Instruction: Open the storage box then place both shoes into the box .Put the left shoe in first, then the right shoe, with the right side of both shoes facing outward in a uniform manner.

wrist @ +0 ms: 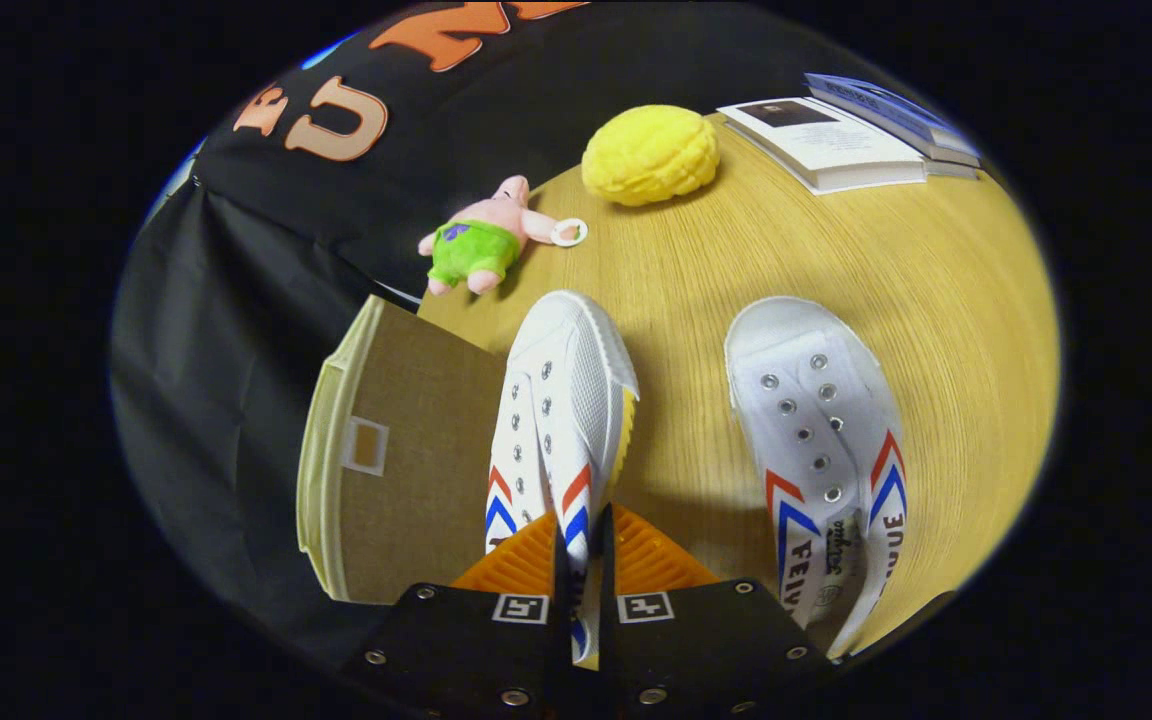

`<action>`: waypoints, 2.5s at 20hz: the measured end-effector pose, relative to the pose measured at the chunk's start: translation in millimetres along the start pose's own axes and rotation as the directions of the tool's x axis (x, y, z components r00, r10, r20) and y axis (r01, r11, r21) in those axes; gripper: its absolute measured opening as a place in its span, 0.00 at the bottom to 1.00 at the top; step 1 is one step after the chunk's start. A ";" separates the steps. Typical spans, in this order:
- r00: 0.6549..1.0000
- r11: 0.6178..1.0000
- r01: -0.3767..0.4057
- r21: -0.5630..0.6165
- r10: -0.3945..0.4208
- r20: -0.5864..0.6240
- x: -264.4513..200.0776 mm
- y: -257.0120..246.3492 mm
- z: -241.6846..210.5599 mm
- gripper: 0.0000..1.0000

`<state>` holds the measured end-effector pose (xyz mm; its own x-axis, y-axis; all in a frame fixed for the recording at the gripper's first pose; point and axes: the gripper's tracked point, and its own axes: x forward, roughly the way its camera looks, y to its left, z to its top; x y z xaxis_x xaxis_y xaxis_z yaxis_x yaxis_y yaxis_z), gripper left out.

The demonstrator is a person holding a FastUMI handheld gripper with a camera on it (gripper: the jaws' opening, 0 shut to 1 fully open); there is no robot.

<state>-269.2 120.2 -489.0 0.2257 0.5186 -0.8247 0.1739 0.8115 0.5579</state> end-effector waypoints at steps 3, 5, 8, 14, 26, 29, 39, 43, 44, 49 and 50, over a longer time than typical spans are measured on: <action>0.999 1.000 -0.024 -0.018 0.025 0.035 -18.8 32.0 22.1 0.11; 0.997 0.999 -0.046 -0.021 0.047 0.062 -26.4 55.7 31.9 0.11; 0.994 0.995 -0.075 -0.065 0.079 0.075 -36.1 90.5 46.4 0.11; 0.981 0.971 -0.146 -0.191 0.167 0.097 -32.7 174.7 59.2 0.11; 0.996 0.905 -0.089 -0.416 0.088 -0.021 66.1 242.3 -10.3 0.11; 0.995 0.904 -0.092 -0.417 0.067 -0.074 80.0 239.2 -21.0 0.11; 0.963 0.961 -0.041 -0.274 -0.035 -0.267 82.9 232.8 -49.4 0.13; 0.947 0.960 -0.132 -0.247 0.048 -0.317 56.2 256.1 -56.6 0.60; 0.949 0.959 -0.144 -0.243 0.065 -0.308 53.1 256.1 -50.5 0.76; 0.969 0.950 -0.199 -0.239 0.154 -0.195 6.8 252.1 -17.6 0.92; 0.974 0.950 -0.194 -0.244 0.157 -0.161 -6.6 244.8 -8.0 0.96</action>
<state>-235.7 317.6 -347.7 0.0927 0.6762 -0.7309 -0.1128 0.7364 0.6670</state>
